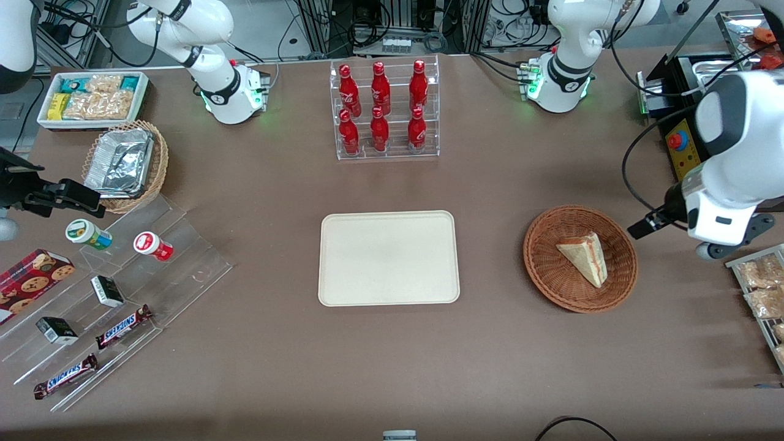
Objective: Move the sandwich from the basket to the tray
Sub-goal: 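Move the left gripper over the sandwich in the wicker basket, then lower the left gripper and close it on the wrapped sandwich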
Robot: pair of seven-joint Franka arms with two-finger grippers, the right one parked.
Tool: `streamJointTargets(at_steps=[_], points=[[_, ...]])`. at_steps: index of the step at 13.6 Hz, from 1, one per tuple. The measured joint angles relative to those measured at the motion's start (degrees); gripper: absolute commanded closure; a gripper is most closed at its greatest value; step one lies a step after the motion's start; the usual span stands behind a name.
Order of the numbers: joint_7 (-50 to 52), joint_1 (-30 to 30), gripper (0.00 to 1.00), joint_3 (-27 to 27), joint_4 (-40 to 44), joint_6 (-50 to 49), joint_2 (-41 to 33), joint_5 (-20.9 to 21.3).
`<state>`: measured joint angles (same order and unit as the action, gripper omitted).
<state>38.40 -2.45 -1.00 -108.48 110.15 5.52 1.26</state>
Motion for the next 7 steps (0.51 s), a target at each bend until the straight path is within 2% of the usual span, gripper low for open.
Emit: streamJointTargets(at_steps=[3,7], points=[[8.44,-0.05,0.00,0.07,-6.81,8.90,-0.13,-0.24],[10.78,-0.06,0.00,0.61,-16.75,20.36,-1.24,-0.54]])
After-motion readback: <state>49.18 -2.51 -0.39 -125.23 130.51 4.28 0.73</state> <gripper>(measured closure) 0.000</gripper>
